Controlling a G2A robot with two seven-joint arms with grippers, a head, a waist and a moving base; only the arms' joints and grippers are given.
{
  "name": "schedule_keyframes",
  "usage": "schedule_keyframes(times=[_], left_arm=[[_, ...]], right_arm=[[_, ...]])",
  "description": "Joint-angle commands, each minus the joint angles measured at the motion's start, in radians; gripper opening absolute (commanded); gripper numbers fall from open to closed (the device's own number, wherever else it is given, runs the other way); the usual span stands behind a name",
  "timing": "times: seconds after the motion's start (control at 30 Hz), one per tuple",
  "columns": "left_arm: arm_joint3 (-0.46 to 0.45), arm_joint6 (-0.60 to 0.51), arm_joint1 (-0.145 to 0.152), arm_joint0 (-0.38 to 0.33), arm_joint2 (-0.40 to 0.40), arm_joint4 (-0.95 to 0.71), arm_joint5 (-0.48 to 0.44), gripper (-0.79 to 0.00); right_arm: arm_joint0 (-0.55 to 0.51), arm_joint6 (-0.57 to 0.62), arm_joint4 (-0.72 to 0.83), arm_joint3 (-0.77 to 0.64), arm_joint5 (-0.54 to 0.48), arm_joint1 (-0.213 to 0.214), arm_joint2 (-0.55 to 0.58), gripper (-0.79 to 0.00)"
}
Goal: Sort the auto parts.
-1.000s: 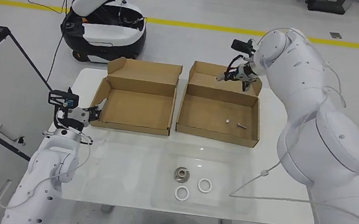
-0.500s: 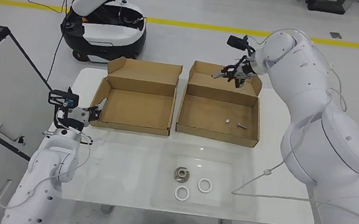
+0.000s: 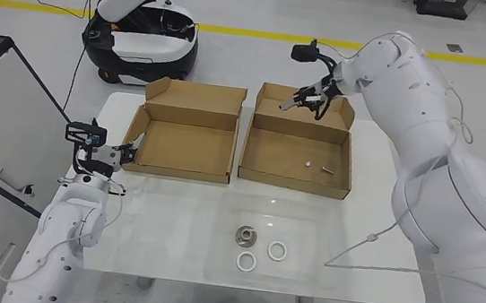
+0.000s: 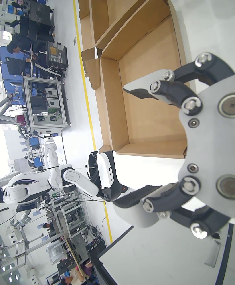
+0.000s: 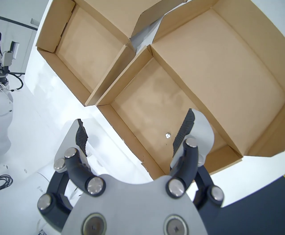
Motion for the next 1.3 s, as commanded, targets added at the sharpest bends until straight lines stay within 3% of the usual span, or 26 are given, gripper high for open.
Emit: schedule_keyframes(times=[0.0, 0.33, 0.8, 1.0, 1.27], left_arm=[[0.000, 0.000, 0.000, 0.000, 0.000, 0.000, 0.000, 0.000], [0.000, 0.000, 0.000, 0.000, 0.000, 0.000, 0.000, 0.000], [0.000, 0.000, 0.000, 0.000, 0.000, 0.000, 0.000, 0.000], [0.000, 0.000, 0.000, 0.000, 0.000, 0.000, 0.000, 0.000], [0.000, 0.000, 0.000, 0.000, 0.000, 0.000, 0.000, 0.000]], right_arm=[[-0.010, 0.009, -0.002, -0.054, 0.009, 0.022, -0.001, 0.000], [-0.108, 0.080, -0.039, -0.467, 0.080, 0.173, 0.007, 0.000], [-0.370, 0.262, -0.204, -1.182, 0.262, 0.424, 0.164, 0.000], [-0.447, 0.265, -0.259, -1.339, 0.265, 0.488, 0.182, 0.000], [-0.479, 0.265, -0.261, -1.450, 0.269, 0.538, 0.176, 0.000]])
